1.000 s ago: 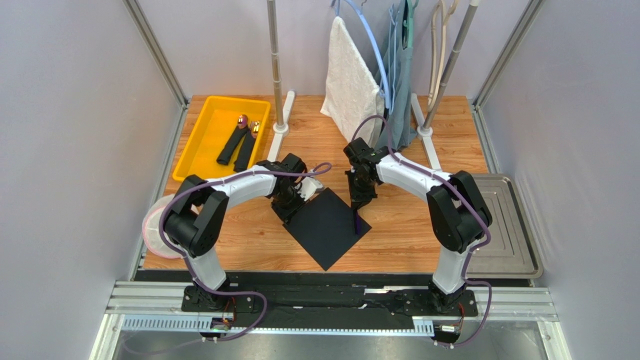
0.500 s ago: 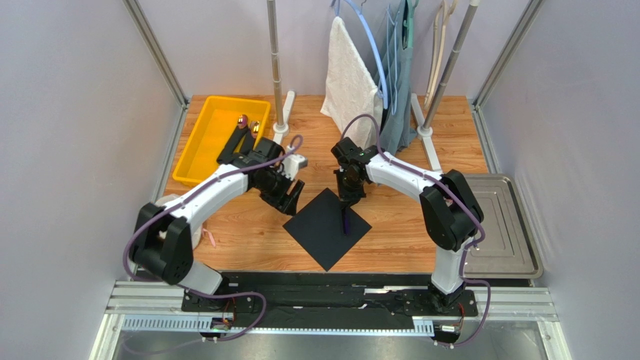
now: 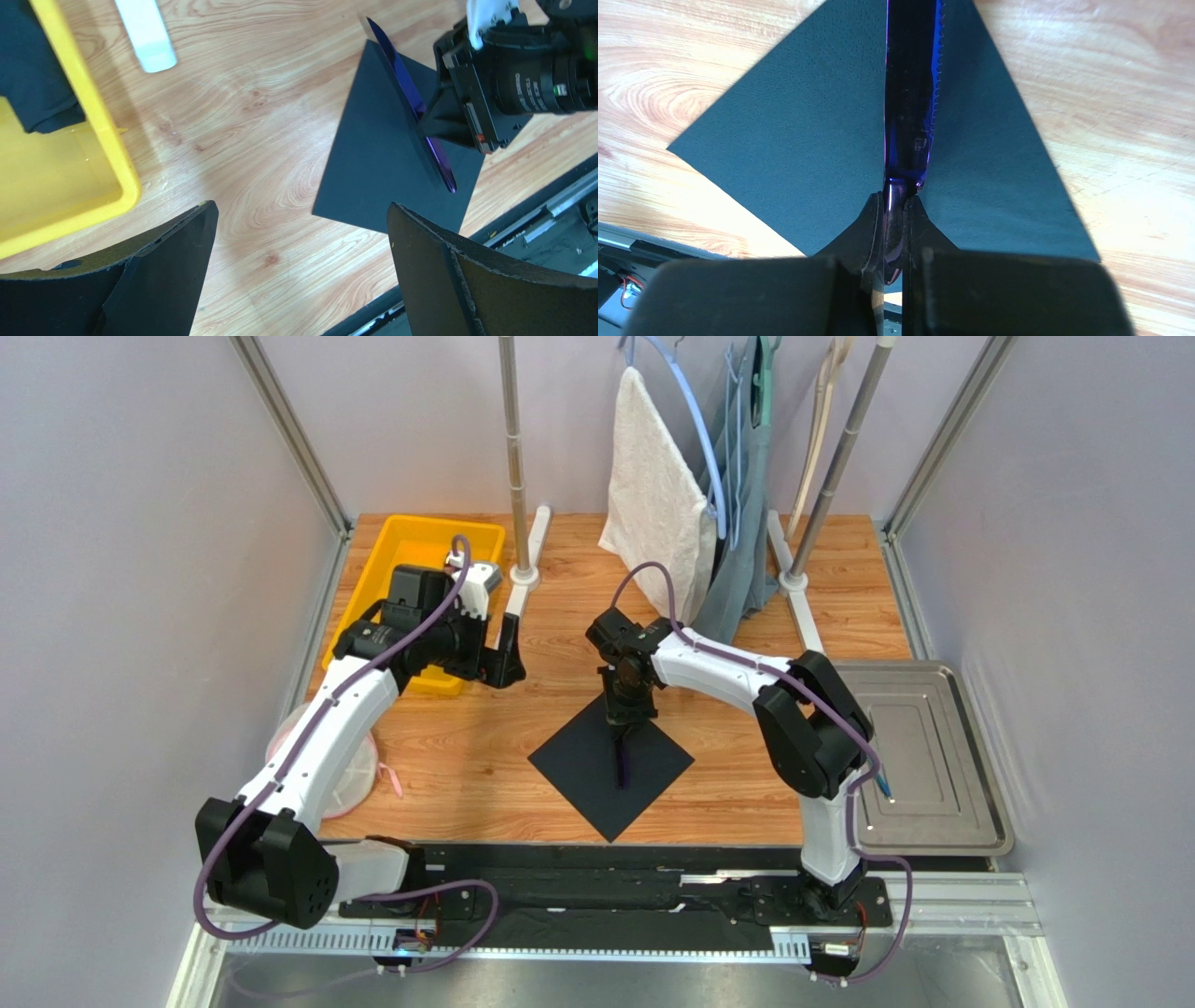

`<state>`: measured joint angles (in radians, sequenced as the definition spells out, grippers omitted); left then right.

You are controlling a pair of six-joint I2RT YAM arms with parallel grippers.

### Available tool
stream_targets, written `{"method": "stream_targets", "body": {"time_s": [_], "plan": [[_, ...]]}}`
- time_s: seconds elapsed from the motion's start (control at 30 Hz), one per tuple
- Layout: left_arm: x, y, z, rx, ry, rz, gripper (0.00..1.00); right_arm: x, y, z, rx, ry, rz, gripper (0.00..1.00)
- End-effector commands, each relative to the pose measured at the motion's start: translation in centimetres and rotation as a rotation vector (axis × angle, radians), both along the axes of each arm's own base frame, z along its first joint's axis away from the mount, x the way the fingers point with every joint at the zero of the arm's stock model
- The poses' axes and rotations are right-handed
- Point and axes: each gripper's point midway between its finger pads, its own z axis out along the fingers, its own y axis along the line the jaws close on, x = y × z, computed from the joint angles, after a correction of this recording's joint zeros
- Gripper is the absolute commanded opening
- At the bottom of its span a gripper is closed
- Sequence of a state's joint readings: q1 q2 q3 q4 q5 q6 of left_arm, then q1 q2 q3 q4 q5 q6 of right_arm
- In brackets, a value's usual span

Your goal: Place the utensils on the paper napkin and roll it up

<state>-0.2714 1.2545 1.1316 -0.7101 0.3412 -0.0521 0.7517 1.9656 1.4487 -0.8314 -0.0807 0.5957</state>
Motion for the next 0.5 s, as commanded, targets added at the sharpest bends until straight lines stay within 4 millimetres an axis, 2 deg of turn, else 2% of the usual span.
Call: {"method": "stream_targets", "body": {"time_s": [0.0, 0.2, 0.47], "plan": [[1.11, 0.10, 2.24, -0.046, -0.061, 0.034, 0.99, 0.64, 0.86, 0.40, 0.008, -0.007, -0.039, 0.00], [1.35, -0.31, 2.22, -0.062, -0.052, 0.026, 0.99, 0.90, 1.59, 0.37, 0.012, -0.002, -0.046, 0.00], [1.29, -0.28, 2.06, -0.064, -0.054, 0.029, 0.99, 0.60, 1.43, -0.27, -0.002, 0.017, -0.070, 0.00]]}}
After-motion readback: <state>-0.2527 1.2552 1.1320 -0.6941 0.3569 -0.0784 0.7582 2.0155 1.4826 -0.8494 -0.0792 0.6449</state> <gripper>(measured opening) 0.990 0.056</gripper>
